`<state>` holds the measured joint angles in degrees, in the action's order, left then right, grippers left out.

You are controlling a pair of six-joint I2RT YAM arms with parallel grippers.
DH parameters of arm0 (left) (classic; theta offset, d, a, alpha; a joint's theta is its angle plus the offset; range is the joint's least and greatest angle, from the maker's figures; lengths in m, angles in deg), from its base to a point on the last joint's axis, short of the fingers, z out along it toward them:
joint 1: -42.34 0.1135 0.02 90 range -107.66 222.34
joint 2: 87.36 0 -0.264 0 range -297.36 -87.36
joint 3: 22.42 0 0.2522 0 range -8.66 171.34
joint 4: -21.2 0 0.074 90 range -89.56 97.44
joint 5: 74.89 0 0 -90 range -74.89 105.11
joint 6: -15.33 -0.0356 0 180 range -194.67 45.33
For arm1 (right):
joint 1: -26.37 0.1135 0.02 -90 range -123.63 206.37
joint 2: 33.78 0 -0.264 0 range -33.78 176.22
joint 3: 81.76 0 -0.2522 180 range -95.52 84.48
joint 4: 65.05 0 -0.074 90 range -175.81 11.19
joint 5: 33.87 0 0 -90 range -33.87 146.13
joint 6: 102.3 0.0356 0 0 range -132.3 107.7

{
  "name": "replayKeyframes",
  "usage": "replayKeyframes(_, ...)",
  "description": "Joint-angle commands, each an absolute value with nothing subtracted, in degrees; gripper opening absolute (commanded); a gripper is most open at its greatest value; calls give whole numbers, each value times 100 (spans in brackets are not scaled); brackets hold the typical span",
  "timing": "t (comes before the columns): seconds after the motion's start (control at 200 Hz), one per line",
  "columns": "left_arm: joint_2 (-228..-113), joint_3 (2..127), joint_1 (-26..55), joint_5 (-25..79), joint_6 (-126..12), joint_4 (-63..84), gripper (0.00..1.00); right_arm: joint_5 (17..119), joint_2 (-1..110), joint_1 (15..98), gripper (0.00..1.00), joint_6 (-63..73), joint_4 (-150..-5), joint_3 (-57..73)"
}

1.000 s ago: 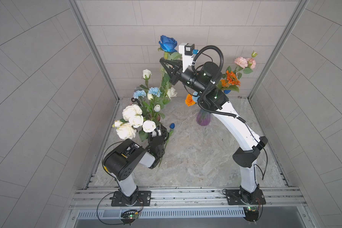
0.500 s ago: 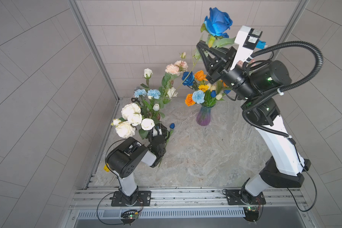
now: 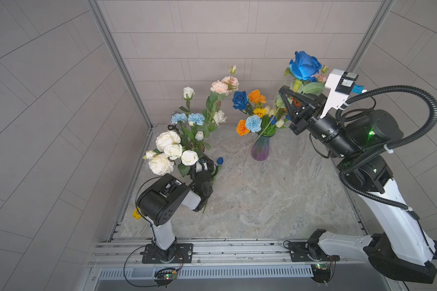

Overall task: Pick out blue flowers from the vase
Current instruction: Place the flower at the center of the board.

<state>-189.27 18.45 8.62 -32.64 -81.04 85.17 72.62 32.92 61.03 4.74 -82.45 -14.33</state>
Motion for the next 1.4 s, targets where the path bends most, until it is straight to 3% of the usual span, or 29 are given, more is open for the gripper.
replayKeyframes(0.0,-19001,1920,918,-3329,-8152,8536,92,7123,3034,5831,0,1331,-7928,-791)
replayKeyframes(0.205,-19002,1919,916,-3305,-8152,8548,92,8315,2733,4292,0,3968,-6723,670)
replayKeyframes(0.61,-19023,1946,920,-3281,-8176,8548,92,8964,1505,2491,0,6037,-6217,3172)
replayKeyframes(0.866,-19010,1929,913,-3270,-8170,8549,92,9104,1962,2413,0,6970,-4953,4630)
replayKeyframes(1.196,-19070,1998,938,-3237,-8196,8546,92,9834,2839,2519,0,6265,-4886,4835)
replayKeyframes(1.396,-18997,1914,973,-3244,-8087,8535,93,9860,3850,3264,0,5796,-4570,5030)
